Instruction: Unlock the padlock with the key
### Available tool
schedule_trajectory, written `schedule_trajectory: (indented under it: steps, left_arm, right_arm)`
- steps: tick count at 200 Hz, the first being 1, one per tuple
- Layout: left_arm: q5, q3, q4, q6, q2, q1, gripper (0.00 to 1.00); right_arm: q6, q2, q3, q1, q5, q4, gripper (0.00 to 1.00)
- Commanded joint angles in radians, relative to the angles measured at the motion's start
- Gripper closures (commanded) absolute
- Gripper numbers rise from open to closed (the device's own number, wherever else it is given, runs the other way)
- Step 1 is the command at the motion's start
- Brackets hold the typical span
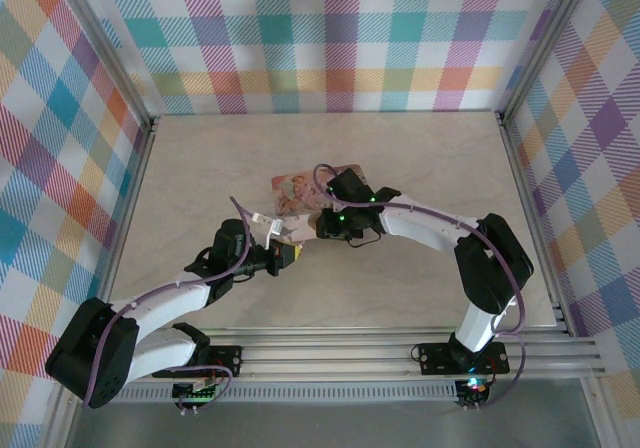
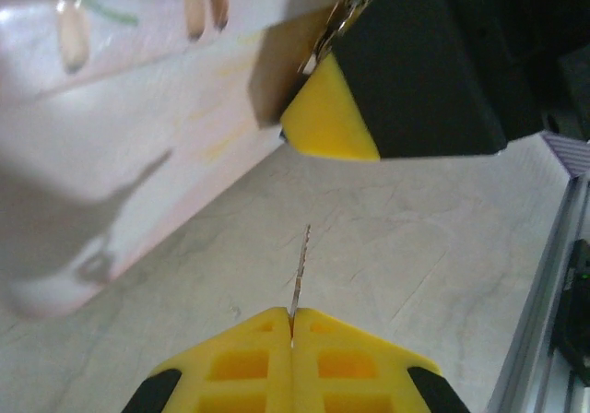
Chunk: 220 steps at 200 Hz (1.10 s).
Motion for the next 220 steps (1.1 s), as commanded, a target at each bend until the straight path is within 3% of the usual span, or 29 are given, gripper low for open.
schedule_trajectory:
  steps: [1, 113, 220]
  left_arm:
    - [0.032, -0.023, 0.097, -0.03, 0.017, -0.018, 1.0]
    - [0.01, -0.068, 0.196, 0.024, -0.003, -0.022, 1.0]
    - [0.008, -0.034, 0.283, 0.044, 0.046, -0.022, 1.0]
  right_arm:
    - [0.021, -0.051, 0.025, -0.013, -0.128, 0.048, 1.0]
    - [0.065, -0.072, 0.088, -0.063, -0.349, -0.005, 1.0]
    - [0.118, -0.045, 0.137, -0.073, -0.375, -0.058, 1.0]
